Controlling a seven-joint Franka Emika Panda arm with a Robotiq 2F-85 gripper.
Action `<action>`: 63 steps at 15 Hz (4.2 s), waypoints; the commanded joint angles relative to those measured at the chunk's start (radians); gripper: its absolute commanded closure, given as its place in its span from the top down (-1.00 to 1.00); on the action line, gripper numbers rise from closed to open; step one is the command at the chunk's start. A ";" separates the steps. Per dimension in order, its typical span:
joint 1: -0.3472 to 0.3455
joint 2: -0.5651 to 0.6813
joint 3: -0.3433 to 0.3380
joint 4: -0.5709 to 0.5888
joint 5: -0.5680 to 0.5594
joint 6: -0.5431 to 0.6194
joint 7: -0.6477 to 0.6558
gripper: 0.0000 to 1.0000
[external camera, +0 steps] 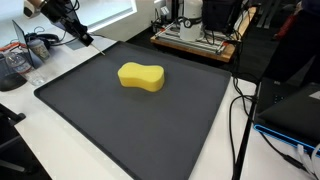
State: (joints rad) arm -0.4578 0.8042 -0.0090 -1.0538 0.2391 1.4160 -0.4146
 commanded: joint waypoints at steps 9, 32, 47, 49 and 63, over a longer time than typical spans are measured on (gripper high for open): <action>-0.012 -0.404 -0.058 -0.596 0.270 0.344 0.036 -0.94; 0.133 -0.869 -0.198 -1.362 0.384 0.826 -0.035 -0.94; 0.206 -1.225 0.080 -1.721 0.153 1.206 0.237 -0.94; 0.200 -1.240 0.196 -1.704 0.115 1.187 0.311 -0.94; 0.209 -1.321 0.637 -1.692 0.026 1.175 0.562 -0.75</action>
State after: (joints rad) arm -0.2491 -0.5163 0.6282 -2.7461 0.2656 2.5910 0.1469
